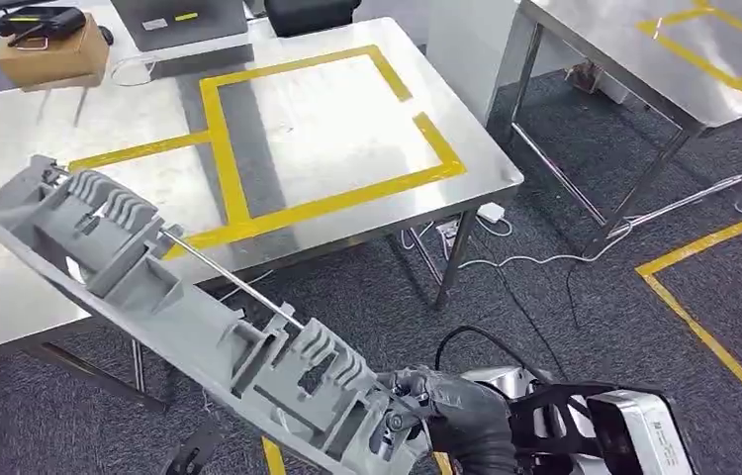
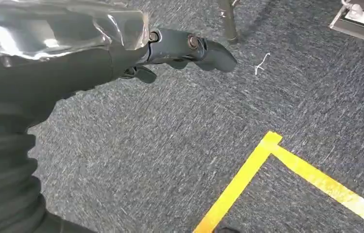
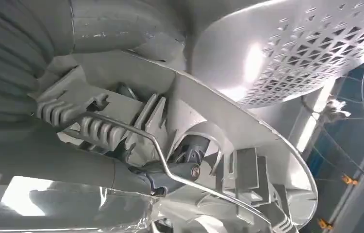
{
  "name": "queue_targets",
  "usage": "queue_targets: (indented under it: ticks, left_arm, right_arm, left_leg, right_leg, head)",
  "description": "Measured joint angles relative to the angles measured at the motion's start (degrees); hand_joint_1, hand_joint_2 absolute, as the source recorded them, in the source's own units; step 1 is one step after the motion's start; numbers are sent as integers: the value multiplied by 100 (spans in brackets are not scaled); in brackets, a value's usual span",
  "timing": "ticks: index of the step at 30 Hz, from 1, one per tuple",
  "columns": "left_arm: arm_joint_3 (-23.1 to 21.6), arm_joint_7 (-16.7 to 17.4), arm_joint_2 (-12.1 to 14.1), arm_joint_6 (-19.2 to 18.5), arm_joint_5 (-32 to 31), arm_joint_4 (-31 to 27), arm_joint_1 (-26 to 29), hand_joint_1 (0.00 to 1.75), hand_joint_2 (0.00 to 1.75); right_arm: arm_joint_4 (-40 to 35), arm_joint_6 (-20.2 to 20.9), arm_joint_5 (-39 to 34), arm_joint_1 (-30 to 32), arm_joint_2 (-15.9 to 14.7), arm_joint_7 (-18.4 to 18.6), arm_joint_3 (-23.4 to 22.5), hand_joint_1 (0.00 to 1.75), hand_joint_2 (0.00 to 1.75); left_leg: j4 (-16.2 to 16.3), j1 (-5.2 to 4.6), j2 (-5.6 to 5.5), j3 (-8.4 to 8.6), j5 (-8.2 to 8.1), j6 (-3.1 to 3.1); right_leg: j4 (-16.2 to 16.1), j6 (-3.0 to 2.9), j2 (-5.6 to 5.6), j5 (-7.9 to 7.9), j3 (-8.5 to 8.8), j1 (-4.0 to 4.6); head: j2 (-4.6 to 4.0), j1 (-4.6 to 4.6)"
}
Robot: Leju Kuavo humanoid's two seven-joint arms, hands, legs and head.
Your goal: Take the parts from the cabinet and place them on the table.
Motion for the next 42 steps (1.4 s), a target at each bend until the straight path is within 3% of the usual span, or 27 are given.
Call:
queue_targets:
  ticks: [1,2,6,7,9,11,12,13,14,16,17,18,21,23,24,26,27,28,29,31,32,33,35,37,39,40,42]
  left_arm:
    - [11,-4,-11,0,7,0,0,0,175]
    - [26,-6,-13,0,9,0,-2,0,175]
    - [57,-7,-13,0,15,2,27,0,175]
    - [57,-9,-15,0,15,2,29,0,175]
    - [63,-11,-20,0,17,2,26,0,175]
    - [81,-11,-20,0,35,7,34,0,175]
    - [83,-11,-24,-2,35,9,43,0,175]
    - [85,-11,-26,-2,37,9,50,0,175]
    - [92,-13,-24,-2,44,9,52,0,175]
    - [101,-24,-20,0,50,9,47,0,175]
    - [105,-31,-17,0,50,9,40,0,175]
    - [107,-33,-20,0,55,11,33,0,175]
    - [120,-48,-11,2,61,11,42,0,175]
    - [125,-55,-22,2,59,11,46,0,175]
    - [125,-57,-26,2,59,11,32,0,175]
    - [127,-55,-31,2,61,11,29,0,175]
    - [127,-55,-31,2,61,11,34,0,175]
    - [131,-55,-31,0,61,13,36,0,175]
    - [131,-55,-33,0,61,13,36,0,175]
    - [131,-57,-44,0,61,13,35,0,175]
    - [133,-57,-48,0,61,13,35,0,175]
    - [131,-57,-50,0,61,13,35,0,175]
    - [138,-59,-48,0,70,13,37,0,175]
    - [142,-59,-46,-2,70,13,40,0,175]
    - [142,-63,-48,-2,70,13,41,0,175]
    - [142,-63,-50,-2,70,13,36,0,175]
    - [146,-63,-33,-4,76,15,41,0,175]
  right_arm:
    - [0,2,-2,-2,0,0,0,175,175]
    - [0,6,-4,0,0,0,0,175,175]
    - [-2,15,-4,-2,0,4,-2,175,175]
    - [-2,15,-7,-6,7,4,-2,175,175]
    - [-2,15,-7,-2,31,4,-2,175,175]
    - [-2,18,-9,3,33,4,-2,175,175]
    - [0,18,-9,8,33,7,-2,175,175]
    - [0,18,-9,19,33,11,0,175,175]
    - [0,18,-7,28,33,11,0,175,175]
    - [0,17,-9,26,37,11,-2,175,175]
    - [0,18,-9,26,42,11,-2,175,175]
    - [0,20,-9,24,44,11,-2,175,175]
    - [0,33,-9,29,48,11,-2,175,175]
    - [-4,33,-7,31,46,11,-2,175,175]
    - [-7,33,-15,22,44,7,-7,175,175]
    - [-4,35,-15,39,33,7,-9,175,175]
    - [-4,35,-13,45,31,9,-9,175,175]
    - [-2,35,-11,58,20,11,-9,175,175]
    - [-2,35,-11,65,15,11,-9,175,175]
    - [-2,39,-13,59,15,9,-9,175,175]
    - [-2,42,-13,58,15,9,-9,175,175]
    - [-2,44,-13,58,15,9,-9,175,175]
    - [-2,52,-15,58,20,9,-9,175,175]
    - [-2,52,-15,59,20,9,-9,175,175]
    - [-2,55,-15,53,37,11,-9,175,175]
    - [-2,55,-15,54,44,9,-9,175,175]
    - [-2,55,-17,55,48,9,-9,175,175]
  left_leg:
    - [35,0,-25,7,-32,-33]
    - [88,-35,-38,-16,-70,-79]
    - [108,-8,-53,-28,-112,-156]
    - [146,17,-28,-57,-153,-192]
    - [673,27,86,-277,-475,-260]
    - [1668,33,114,-762,-882,-300]
    - [1962,35,117,-927,-939,-306]
    - [1971,38,117,-961,-855,-302]
    - [1723,40,119,-862,-661,-290]
    - [631,38,135,-338,-94,-224]
    - [228,20,171,-139,-30,-174]
    - [157,-25,180,-97,-110,-160]
    - [150,-64,149,-114,-129,-74]
    - [-25,-7,141,62,-51,4]
    - [-39,-2,141,82,-39,53]
    - [-37,-13,129,85,-54,68]
    - [-36,-19,120,85,-64,76]
    - [-35,-20,105,93,-74,70]
    - [-32,-20,86,106,-88,59]
    - [-8,-19,49,143,-134,22]
    - [12,-19,40,153,-160,1]
    - [16,-19,38,155,-165,-5]
    - [75,-66,29,133,-242,-81]
    - [63,-41,33,146,-255,-119]
    - [168,-18,58,108,-346,-201]
    - [434,-10,80,-8,-503,-229]
    - [1388,17,88,-505,-915,-282]
  right_leg:
    - [-565,39,6,211,269,-13]
    - [-761,-14,23,269,353,9]
    - [-781,-177,25,306,381,36]
    - [-800,-204,26,317,402,-28]
    - [-800,-271,23,291,430,-15]
    - [-796,-292,21,276,439,-1]
    - [-795,-299,20,270,444,6]
    - [-795,-308,21,261,456,9]
    - [-795,-315,21,253,473,12]
    - [-799,-307,24,228,532,16]
    - [-807,-290,24,214,550,15]
    - [-793,-266,25,203,537,79]
    - [-843,-171,8,205,543,42]
    - [-716,-141,9,131,496,54]
    - [-382,-185,23,-23,337,50]
    - [556,-223,25,-340,-191,42]
    - [950,-200,25,-425,-433,41]
    - [1015,-157,25,-389,-516,36]
    - [785,-92,25,-243,-448,28]
    - [-199,17,24,190,-5,16]
    - [-592,28,24,329,183,14]
    - [-675,26,24,354,223,14]
    - [-830,-112,32,412,326,36]
    - [-828,-179,34,393,325,73]
    - [-864,-246,38,391,377,-5]
    - [-864,-289,34,370,401,-6]
    - [-862,-342,35,343,418,11]
  head:
    - [0,2]
    - [0,-2]
    - [0,-2]
    - [0,-4]
    - [0,-22]
    - [0,-20]
    - [0,-22]
    - [0,-20]
    - [0,-22]
    - [0,-22]
    - [0,-17]
    - [0,-18]
    - [0,-20]
    - [0,-7]
    - [0,9]
    - [0,17]
    - [0,17]
    - [0,18]
    - [0,20]
    - [0,22]
    - [0,22]
    - [0,22]
    - [0,13]
    - [0,13]
    - [0,11]
    - [0,-13]
    - [0,-11]
